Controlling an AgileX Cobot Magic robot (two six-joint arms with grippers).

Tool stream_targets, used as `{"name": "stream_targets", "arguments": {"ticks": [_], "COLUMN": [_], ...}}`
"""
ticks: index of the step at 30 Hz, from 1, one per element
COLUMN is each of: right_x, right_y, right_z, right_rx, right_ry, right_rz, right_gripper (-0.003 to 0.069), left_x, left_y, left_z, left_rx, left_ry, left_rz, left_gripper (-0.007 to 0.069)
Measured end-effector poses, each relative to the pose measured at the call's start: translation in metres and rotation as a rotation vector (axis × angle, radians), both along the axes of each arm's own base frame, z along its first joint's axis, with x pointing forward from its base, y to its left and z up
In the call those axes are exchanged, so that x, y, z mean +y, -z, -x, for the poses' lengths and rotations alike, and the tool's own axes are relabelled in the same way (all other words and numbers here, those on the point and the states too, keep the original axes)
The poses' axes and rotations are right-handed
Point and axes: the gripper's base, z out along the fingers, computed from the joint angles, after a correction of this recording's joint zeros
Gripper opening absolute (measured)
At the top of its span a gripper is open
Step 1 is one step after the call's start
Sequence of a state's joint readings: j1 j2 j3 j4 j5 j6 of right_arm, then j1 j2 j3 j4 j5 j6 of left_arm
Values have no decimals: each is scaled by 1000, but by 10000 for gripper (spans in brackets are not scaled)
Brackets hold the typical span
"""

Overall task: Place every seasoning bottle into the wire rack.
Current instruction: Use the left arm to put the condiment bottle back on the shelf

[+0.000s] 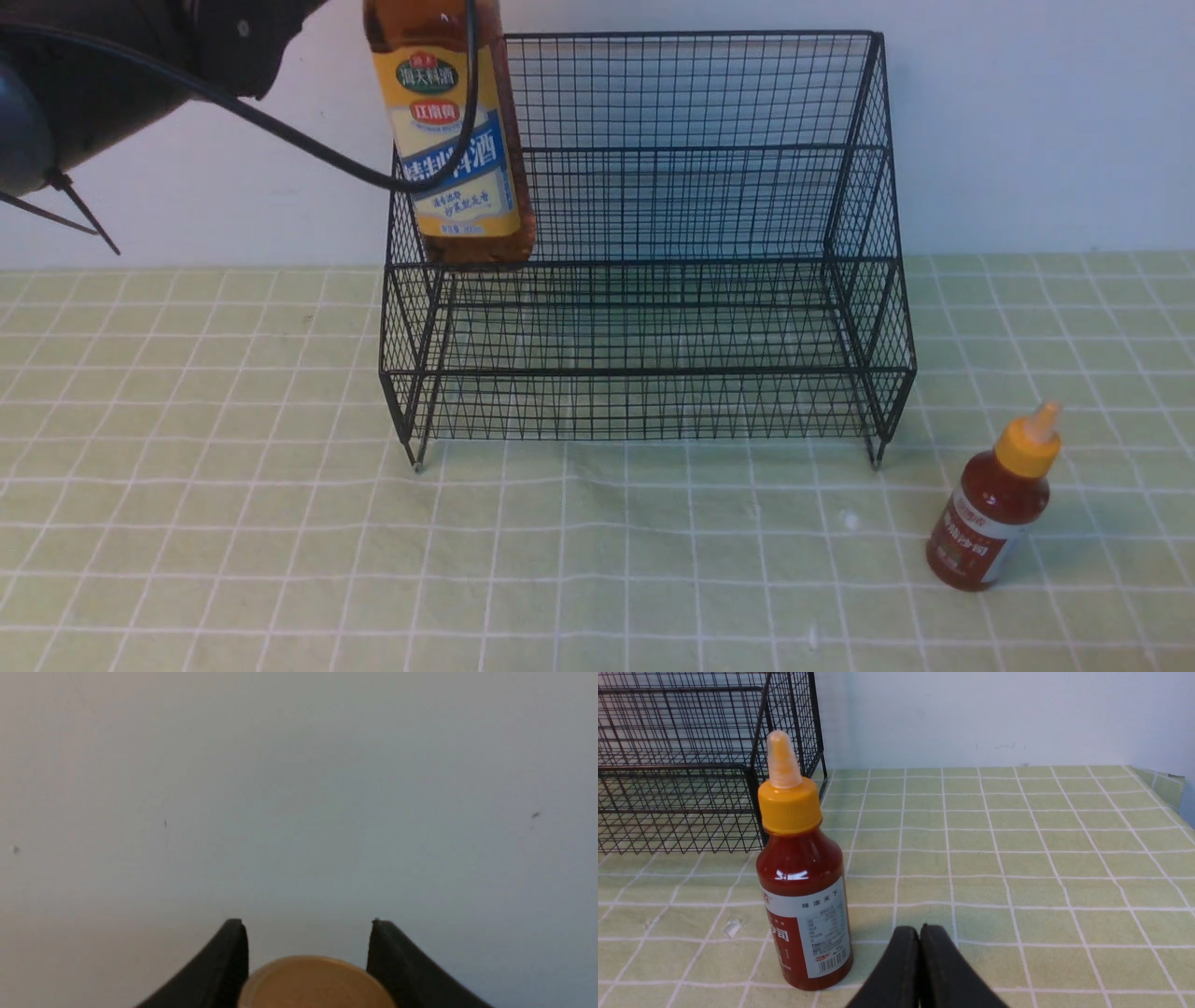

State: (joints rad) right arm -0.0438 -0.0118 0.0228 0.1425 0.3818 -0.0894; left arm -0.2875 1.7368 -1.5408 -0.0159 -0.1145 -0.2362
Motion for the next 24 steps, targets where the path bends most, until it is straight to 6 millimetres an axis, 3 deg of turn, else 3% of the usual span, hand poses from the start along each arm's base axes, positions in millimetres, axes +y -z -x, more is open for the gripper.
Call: {"name": "stream_targets", "arguments": {"ticks": [16,24], "right_x": [0,0], "right_y": [0,0], "right_z": [0,0], "right_rx": [0,0], "right_ry": [0,0], "right_rz": [0,0], "right_gripper": [-15,-15], "left_x": [-5,-5], "left_y": [32,37], "left_z": [8,9], "left_rx": [339,386], "left_ry": [28,30], "left_rz": [-137,-157], "left_gripper": [301,301]}}
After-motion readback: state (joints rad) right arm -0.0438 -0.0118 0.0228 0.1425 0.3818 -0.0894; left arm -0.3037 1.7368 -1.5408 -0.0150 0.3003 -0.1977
